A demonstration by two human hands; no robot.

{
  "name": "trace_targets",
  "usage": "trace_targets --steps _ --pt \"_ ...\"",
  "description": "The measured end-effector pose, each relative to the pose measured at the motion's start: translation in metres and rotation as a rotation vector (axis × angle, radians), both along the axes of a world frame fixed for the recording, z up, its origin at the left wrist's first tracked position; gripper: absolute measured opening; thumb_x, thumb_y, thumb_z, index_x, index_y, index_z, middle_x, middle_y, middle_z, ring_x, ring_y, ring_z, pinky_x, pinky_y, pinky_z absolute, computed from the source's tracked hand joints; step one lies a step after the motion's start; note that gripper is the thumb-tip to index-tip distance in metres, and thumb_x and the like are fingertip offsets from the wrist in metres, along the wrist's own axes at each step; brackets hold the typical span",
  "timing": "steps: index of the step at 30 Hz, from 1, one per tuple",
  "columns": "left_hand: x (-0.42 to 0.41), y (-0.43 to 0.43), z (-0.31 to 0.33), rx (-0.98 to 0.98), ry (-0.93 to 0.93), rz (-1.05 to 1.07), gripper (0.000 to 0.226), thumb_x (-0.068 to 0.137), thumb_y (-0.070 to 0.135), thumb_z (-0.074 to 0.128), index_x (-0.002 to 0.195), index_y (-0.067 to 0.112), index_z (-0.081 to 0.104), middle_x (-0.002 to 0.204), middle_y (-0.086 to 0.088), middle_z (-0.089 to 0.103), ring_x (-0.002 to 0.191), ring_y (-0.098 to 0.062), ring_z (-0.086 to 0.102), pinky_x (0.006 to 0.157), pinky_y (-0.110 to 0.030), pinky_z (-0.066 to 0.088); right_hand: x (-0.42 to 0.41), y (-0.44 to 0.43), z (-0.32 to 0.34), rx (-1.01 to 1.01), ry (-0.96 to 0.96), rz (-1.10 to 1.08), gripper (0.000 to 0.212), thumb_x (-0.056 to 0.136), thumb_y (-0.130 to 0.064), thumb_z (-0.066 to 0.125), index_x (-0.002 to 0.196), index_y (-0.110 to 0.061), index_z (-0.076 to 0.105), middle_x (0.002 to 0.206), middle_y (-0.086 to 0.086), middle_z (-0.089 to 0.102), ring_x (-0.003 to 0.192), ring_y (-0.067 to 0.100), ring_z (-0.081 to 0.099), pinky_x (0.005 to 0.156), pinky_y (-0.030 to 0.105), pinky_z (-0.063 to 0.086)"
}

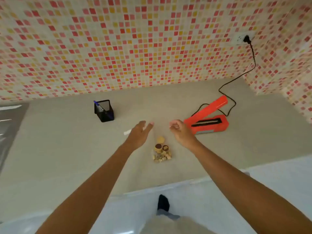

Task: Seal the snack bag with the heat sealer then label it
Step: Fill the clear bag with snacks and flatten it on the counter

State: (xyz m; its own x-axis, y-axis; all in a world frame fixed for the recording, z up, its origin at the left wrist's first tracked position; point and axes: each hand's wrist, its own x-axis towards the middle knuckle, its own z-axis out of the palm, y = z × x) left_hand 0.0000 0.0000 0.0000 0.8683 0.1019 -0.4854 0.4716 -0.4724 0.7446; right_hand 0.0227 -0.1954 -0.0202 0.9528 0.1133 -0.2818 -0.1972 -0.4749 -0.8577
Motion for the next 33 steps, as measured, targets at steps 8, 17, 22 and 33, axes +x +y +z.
trace_targets --steps 8,17,22,33 --pt "-0.012 -0.015 -0.053 -0.165 0.228 0.247 0.081 0.075 0.072 0.056 0.121 0.006 0.055 0.12 -0.007 0.062 0.11 -0.027 0.061 0.099 -0.047 0.05 -0.018 -0.007 -0.05 -0.13 0.262 -0.115 0.038 0.094 -0.015 0.061 0.13 -0.003 0.056 0.129 0.014 0.062 0.121 0.03 0.058 0.101 0.034 0.042" --pt "-0.013 -0.019 -0.058 -0.278 0.025 0.256 0.018 0.092 0.015 0.063 0.083 0.019 0.077 0.075 0.008 0.069 0.069 -0.006 0.06 0.066 -0.022 0.044 -0.002 -0.006 -0.048 0.057 0.29 -0.067 0.023 0.087 0.002 0.06 0.106 -0.001 0.072 0.076 -0.003 0.066 0.069 0.006 0.058 0.07 0.023 0.046" --pt "-0.011 -0.009 -0.041 -0.283 -0.131 0.203 0.018 0.094 0.019 0.065 0.106 0.014 0.077 0.1 0.008 0.075 0.074 0.013 0.063 0.067 -0.007 0.046 -0.002 -0.01 -0.033 0.147 0.147 -0.086 0.013 0.09 0.0 0.064 0.096 -0.004 0.075 0.088 0.004 0.072 0.072 -0.002 0.063 0.071 0.012 0.047" --pt "-0.002 -0.001 -0.021 -0.506 -0.357 0.212 0.016 0.094 0.01 0.063 0.103 0.01 0.076 0.093 0.012 0.077 0.085 0.003 0.067 0.078 -0.011 0.047 -0.005 -0.006 -0.012 0.268 -0.156 -0.152 0.019 0.093 -0.009 0.066 0.089 -0.027 0.071 0.095 -0.002 0.073 0.089 0.002 0.065 0.08 0.01 0.046"
